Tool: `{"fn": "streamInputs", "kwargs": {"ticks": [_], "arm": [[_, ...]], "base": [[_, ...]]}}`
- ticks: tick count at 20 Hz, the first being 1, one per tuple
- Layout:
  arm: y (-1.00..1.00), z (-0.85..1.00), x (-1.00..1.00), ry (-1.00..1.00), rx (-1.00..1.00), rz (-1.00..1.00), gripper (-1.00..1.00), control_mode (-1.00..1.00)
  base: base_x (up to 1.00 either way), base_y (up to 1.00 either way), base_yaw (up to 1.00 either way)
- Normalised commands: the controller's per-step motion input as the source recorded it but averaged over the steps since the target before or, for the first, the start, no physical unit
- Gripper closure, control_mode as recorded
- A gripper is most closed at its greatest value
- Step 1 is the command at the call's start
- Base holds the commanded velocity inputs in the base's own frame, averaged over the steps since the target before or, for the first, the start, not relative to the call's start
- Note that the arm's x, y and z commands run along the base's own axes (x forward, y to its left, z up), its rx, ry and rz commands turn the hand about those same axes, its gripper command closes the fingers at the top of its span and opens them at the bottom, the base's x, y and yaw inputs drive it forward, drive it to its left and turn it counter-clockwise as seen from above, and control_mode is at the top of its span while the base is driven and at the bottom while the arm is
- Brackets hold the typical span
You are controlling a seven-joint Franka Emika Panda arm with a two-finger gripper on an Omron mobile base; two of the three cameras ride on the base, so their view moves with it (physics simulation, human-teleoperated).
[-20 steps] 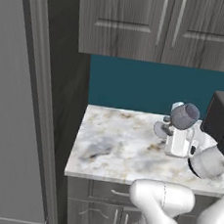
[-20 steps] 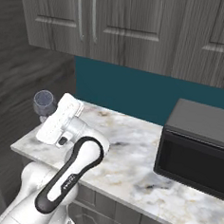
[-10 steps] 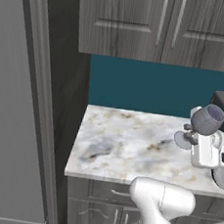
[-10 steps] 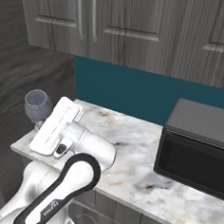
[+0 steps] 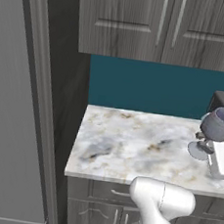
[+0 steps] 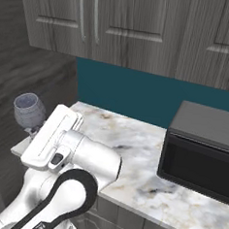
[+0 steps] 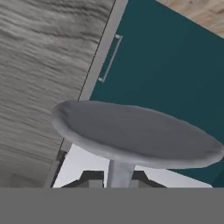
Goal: Retrieve the wine glasses from the counter and place one next to each plate.
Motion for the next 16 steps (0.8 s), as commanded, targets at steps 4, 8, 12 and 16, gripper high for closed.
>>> {"fn": "streamInputs", "kwargs": {"ticks": [4, 8, 12, 16], "arm": [[-0.04, 0.12, -0.77, -0.06, 0.0, -0.01, 1.0, -1.0], [0.0, 0.38, -0.79, 0.0, 0.0, -0.01, 1.0, -1.0], [0.0, 0.12, -0.22, 0.0, 0.0, 0.0, 1.0, 1.0], [0.0, 0.0, 0.0, 0.0, 0.0, 0.0, 1.0, 1.0]], "base": [[0.0, 0.0, 0.0], [0.0, 0.0, 0.0], [-0.74, 0.03, 0.0], [-1.0, 0.39, 0.0]]}}
